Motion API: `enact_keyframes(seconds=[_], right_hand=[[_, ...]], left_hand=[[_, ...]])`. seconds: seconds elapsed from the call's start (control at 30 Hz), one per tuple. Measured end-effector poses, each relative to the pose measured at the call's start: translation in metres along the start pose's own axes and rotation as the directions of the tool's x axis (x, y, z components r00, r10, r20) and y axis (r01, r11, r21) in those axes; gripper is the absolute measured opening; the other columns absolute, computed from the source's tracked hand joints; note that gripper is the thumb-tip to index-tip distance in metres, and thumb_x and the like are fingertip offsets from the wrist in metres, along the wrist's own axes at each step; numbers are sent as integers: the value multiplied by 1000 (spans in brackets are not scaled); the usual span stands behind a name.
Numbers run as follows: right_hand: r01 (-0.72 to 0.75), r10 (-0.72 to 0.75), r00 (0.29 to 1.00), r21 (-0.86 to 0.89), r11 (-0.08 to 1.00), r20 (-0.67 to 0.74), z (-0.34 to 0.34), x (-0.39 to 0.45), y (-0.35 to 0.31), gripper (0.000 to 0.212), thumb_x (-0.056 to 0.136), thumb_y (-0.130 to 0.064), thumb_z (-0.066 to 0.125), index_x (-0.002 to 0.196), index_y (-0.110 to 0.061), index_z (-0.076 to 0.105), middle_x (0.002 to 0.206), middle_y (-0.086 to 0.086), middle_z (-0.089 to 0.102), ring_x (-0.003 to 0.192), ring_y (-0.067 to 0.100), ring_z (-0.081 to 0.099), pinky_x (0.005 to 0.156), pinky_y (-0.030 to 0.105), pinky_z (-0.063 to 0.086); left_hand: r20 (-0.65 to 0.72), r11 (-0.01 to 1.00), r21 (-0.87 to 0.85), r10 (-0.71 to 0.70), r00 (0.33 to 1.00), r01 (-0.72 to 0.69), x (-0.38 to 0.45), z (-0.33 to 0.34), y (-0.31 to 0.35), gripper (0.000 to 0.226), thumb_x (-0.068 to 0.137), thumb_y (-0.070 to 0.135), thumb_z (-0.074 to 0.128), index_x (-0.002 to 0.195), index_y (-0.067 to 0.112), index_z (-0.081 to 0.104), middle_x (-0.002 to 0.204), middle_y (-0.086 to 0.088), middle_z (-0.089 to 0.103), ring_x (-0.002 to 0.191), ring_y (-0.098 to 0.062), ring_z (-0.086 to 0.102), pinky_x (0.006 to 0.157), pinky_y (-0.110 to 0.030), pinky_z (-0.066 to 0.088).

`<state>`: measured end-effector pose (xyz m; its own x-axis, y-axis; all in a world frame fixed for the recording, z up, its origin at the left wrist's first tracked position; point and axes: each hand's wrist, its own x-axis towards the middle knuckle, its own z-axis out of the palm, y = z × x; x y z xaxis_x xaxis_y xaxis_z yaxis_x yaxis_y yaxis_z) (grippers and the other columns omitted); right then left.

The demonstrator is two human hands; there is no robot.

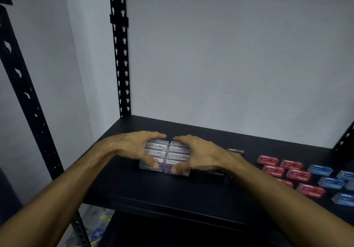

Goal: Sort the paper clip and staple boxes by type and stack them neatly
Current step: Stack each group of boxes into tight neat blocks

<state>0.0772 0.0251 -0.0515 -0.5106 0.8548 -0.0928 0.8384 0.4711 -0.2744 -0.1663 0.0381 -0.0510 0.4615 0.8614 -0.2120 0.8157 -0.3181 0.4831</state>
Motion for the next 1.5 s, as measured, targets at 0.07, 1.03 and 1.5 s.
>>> enact_keyframes(seconds=[0.07, 1.03, 1.5], right_hand=[[17, -17, 1000, -97, 995, 2, 3, -1, -1, 107, 68, -65, 76, 154, -30, 22, 147, -6, 41, 131, 16, 43, 105, 45, 42], [5, -3, 986, 8, 1000, -165, -14, -26, 9, 94, 81, -66, 64, 156, -31, 18, 159, -7, 26, 140, 16, 35, 109, 47, 39], [-201, 188, 932, -9, 980, -310, -29, -114, 61, 37, 94, -36, 58, 129, -25, 59, 129, -1, 62, 112, 16, 61, 93, 41, 51]], left_hand=[[-4, 996, 83, -37, 999, 37, 2, 3, -1, 106, 64, 46, 87, 150, 42, 25, 138, 18, 40, 126, -9, 43, 109, -34, 40], [-455, 976, -69, 153, 877, -206, -17, 3, 30, 86, 76, 87, 34, 150, 44, 26, 154, 10, 33, 132, -7, 41, 104, -31, 37], [-386, 954, 181, 294, 875, -240, 14, 77, 140, 33, 93, 42, 60, 123, 30, 63, 110, 10, 61, 100, -7, 58, 89, -30, 49]])
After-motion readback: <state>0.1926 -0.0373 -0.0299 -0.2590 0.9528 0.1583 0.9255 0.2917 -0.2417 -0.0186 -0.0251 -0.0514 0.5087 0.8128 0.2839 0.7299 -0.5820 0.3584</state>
